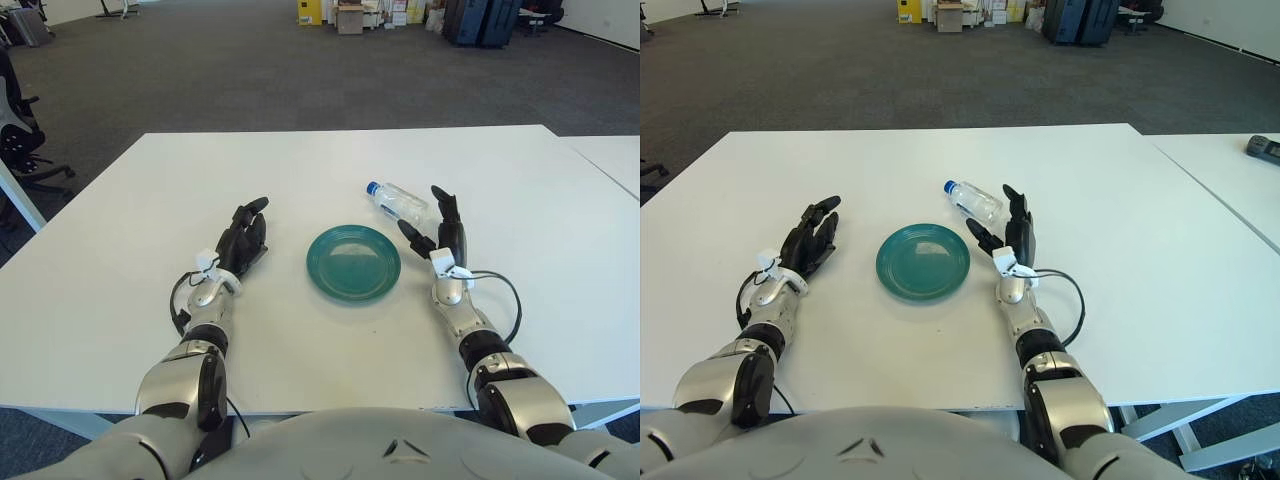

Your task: Put the bottle into the plate.

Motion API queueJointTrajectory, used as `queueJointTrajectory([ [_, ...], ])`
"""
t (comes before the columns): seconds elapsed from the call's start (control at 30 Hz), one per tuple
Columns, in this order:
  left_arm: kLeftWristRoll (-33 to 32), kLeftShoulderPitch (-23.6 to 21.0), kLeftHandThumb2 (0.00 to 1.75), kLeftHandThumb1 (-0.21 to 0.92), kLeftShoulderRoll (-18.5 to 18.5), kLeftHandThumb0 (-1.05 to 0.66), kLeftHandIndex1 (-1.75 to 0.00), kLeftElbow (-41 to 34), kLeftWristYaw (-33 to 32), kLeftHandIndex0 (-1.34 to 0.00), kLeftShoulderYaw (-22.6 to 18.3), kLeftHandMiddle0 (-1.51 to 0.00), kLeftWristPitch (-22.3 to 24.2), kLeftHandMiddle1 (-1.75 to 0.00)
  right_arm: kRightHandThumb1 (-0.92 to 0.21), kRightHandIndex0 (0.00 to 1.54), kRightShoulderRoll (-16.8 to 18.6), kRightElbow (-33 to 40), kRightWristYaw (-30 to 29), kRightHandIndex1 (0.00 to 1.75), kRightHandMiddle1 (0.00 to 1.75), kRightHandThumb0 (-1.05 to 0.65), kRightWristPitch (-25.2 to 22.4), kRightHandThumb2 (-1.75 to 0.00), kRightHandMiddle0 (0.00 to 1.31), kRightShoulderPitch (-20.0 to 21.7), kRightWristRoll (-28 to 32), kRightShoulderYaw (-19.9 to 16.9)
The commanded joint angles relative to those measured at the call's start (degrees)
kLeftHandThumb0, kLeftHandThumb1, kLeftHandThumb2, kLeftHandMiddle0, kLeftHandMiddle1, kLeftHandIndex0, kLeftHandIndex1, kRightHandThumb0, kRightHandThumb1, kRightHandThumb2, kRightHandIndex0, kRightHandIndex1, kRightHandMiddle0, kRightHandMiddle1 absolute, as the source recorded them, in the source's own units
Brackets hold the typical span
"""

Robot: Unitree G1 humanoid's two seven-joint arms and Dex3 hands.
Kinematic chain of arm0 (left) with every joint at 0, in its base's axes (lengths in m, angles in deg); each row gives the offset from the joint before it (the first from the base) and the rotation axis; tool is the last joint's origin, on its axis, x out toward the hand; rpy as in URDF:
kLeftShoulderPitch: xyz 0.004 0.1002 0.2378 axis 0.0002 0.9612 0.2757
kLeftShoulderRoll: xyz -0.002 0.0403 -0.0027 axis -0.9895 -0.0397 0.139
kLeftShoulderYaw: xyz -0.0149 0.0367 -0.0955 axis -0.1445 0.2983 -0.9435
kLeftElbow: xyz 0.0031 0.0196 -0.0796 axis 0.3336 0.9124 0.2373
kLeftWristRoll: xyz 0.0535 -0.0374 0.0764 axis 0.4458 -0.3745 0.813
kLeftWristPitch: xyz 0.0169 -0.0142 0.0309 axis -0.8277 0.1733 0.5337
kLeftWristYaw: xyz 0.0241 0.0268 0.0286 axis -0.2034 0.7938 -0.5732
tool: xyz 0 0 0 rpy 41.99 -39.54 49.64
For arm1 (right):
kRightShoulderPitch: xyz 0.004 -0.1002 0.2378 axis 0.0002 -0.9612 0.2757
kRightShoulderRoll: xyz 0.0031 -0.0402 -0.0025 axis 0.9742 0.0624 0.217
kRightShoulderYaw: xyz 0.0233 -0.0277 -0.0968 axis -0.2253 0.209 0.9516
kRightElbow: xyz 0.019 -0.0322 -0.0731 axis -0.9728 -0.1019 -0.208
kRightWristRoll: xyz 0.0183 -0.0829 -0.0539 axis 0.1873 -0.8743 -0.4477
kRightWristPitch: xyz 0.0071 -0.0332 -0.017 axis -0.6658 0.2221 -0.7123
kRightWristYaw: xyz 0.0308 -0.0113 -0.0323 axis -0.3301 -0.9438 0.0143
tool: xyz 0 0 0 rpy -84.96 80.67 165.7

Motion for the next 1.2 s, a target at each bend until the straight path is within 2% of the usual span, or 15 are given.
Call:
queueJointTrajectory([
  [0.0,0.2,1.2,0.64,0.92,1.0,-0.7,-0.88,2.0,-0.5,-0.01,0.3,-0.56,2.5,-0.02,-0.92,0.09,-2.0,-3.5,-2.6,0.08,0.27,-0.99,-4.2,-0.41,0.0,7.2,-4.0,3.3],
  [0.17,0.2,1.1,0.64,0.92,1.2,-0.69,-0.88,2.0,-0.5,-0.01,0.2,-0.56,2.5,-0.02,-0.92,0.05,-2.2,-9.3,-2.4,0.03,0.15,-1.03,-7.1,-0.46,0.0,12.2,-4.7,5.8],
  [0.53,0.2,0.9,0.62,0.92,1.5,-0.68,-0.87,1.8,-0.9,-0.01,0.2,-0.56,1.8,-0.02,-0.92,0.0,-0.8,-17.2,1.4,0.0,0.09,-1.05,-14.6,-0.44,0.0,20.5,-5.1,10.8],
  [1.17,-0.3,1.0,0.6,0.92,2.3,-0.67,-0.87,1.3,-0.2,-0.02,0.1,-0.57,0.9,-0.02,-0.92,0.04,0.3,-22.4,10.8,0.01,0.08,-1.05,-21.8,-0.39,0.01,26.6,-4.9,16.1],
])
